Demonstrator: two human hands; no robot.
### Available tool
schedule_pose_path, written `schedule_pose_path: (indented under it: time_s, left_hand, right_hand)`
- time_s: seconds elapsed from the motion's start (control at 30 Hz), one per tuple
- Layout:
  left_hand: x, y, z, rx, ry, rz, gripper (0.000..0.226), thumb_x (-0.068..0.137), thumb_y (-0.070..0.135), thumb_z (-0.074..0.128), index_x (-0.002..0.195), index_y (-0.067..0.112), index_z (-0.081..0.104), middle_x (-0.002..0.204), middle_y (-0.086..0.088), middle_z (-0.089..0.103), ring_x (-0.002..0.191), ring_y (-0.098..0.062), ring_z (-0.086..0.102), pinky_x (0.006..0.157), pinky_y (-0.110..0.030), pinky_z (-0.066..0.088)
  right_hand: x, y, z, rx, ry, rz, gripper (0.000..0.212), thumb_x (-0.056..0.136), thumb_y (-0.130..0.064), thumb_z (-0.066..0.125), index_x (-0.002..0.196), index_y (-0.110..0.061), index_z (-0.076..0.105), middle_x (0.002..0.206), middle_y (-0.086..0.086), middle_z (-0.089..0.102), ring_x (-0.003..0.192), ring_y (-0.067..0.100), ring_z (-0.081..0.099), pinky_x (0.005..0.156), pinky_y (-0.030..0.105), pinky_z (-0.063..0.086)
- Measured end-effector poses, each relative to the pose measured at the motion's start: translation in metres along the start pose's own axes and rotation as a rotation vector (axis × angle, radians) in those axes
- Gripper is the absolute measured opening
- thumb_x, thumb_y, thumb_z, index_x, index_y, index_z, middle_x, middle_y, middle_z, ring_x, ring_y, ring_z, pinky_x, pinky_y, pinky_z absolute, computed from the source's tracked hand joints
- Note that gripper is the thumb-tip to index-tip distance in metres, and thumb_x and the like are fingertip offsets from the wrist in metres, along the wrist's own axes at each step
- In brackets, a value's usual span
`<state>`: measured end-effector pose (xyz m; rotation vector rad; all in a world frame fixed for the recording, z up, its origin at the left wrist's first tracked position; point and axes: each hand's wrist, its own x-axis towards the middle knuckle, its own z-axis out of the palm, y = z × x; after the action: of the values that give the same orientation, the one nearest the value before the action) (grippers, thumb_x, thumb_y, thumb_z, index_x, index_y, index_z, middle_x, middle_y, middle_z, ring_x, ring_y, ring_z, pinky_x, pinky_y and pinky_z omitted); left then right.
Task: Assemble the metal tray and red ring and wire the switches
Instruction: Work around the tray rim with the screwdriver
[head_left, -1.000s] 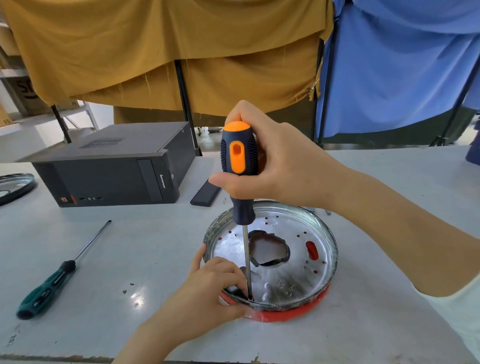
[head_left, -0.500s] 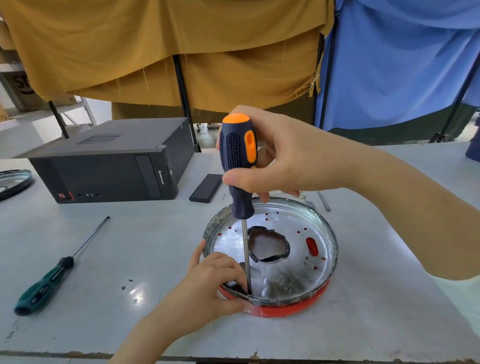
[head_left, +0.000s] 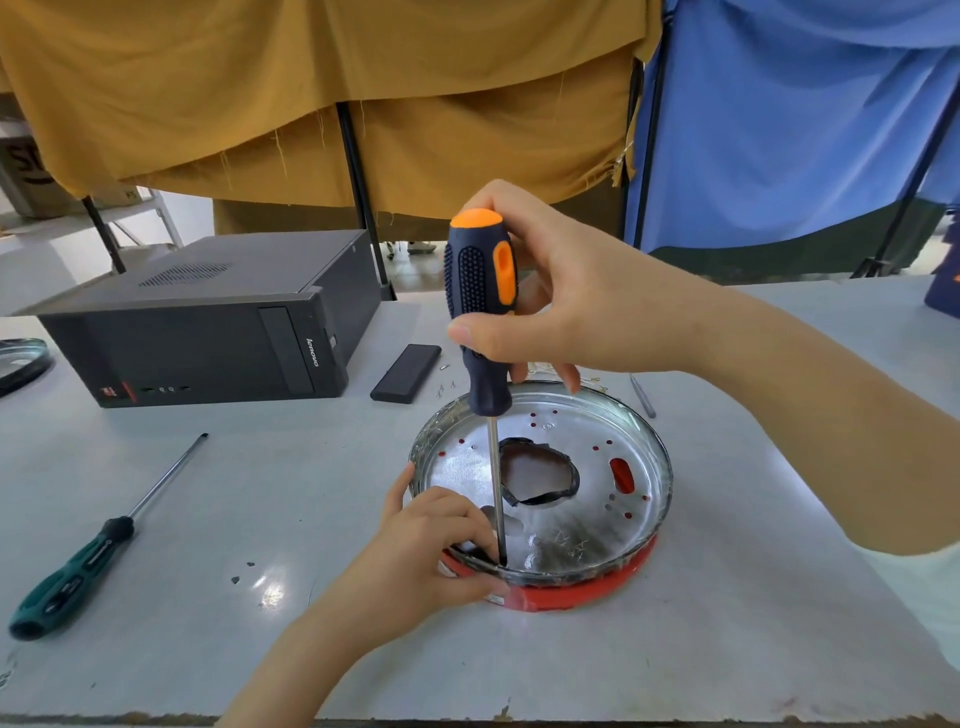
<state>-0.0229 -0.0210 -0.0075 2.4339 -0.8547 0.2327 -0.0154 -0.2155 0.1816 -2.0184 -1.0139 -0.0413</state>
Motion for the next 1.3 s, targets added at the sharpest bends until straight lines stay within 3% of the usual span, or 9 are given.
schedule_pose_path:
  time_s: [0.2,0.43,0.57,0.7,0.83,0.97,1.17,1.3]
  left_hand:
    - [0.005,-0.002,0.002,0.018,0.02,0.02,0.017,0.074,0.045,0.078,0.083,0.033,0.069,0.084,0.027,0.052,0.099,0.008,0.049,0.119,-0.042,-0.003]
    - [0.004,-0.002,0.003,0.05,0.031,0.055,0.021,0.072,0.048,0.078,0.085,0.034,0.07,0.087,0.028,0.053,0.098,0.009,0.049,0.119,-0.048,0.005]
    - [0.003,-0.003,0.005,0.042,0.039,0.051,0.018,0.073,0.046,0.078,0.083,0.032,0.069,0.086,0.03,0.052,0.098,0.008,0.049,0.119,-0.05,0.006]
    - [0.003,-0.004,0.004,0.025,0.03,0.043,0.029,0.072,0.059,0.069,0.086,0.034,0.07,0.088,0.029,0.053,0.101,0.008,0.049,0.12,-0.042,-0.001]
    - [0.005,-0.006,-0.003,-0.022,-0.036,0.022,0.043,0.068,0.071,0.06,0.092,0.037,0.071,0.093,0.031,0.054,0.106,0.01,0.048,0.118,-0.031,-0.009]
    - [0.005,-0.006,-0.002,-0.003,-0.023,0.023,0.033,0.073,0.064,0.062,0.089,0.036,0.071,0.09,0.033,0.052,0.102,0.012,0.048,0.119,-0.034,-0.006]
    - [0.003,-0.006,0.001,-0.01,-0.003,0.023,0.021,0.076,0.052,0.072,0.086,0.034,0.07,0.089,0.032,0.053,0.102,0.01,0.049,0.12,-0.042,-0.002]
    - [0.003,-0.006,0.001,-0.007,-0.003,0.02,0.024,0.075,0.055,0.067,0.087,0.035,0.07,0.09,0.031,0.054,0.103,0.01,0.049,0.12,-0.041,-0.004]
  right_hand:
    - [0.003,0.005,-0.003,-0.056,-0.002,0.026,0.027,0.09,-0.023,0.062,0.101,-0.031,0.039,0.088,0.002,0.06,0.064,0.017,0.069,0.04,0.021,0.047]
    - [0.005,0.012,-0.006,0.015,0.011,0.044,0.037,0.088,-0.011,0.057,0.121,-0.013,0.039,0.086,0.004,0.055,0.062,0.019,0.065,0.043,0.021,0.045]
    - [0.006,0.017,-0.004,0.02,0.035,0.012,0.046,0.086,-0.01,0.054,0.127,-0.017,0.034,0.091,0.007,0.051,0.065,0.029,0.062,0.044,0.018,0.043]
    - [0.006,0.018,-0.003,0.029,0.037,-0.025,0.052,0.083,-0.006,0.053,0.129,-0.017,0.032,0.09,0.0,0.045,0.061,0.016,0.056,0.043,0.015,0.043]
    - [0.008,0.018,-0.003,0.063,0.023,-0.029,0.046,0.084,-0.002,0.052,0.125,-0.013,0.035,0.088,-0.001,0.046,0.06,0.007,0.055,0.042,0.014,0.043]
    - [0.008,0.017,-0.003,0.081,0.0,-0.018,0.038,0.089,-0.004,0.056,0.12,-0.01,0.035,0.087,0.006,0.049,0.057,0.011,0.059,0.042,0.014,0.042]
    - [0.011,0.019,0.0,0.1,0.024,0.007,0.027,0.09,-0.017,0.065,0.099,-0.023,0.04,0.077,-0.006,0.049,0.057,0.003,0.055,0.054,0.017,0.048]
    - [0.012,0.022,0.002,0.098,0.076,0.057,0.028,0.087,-0.025,0.068,0.101,-0.021,0.045,0.079,-0.004,0.055,0.062,0.009,0.061,0.056,0.021,0.05]
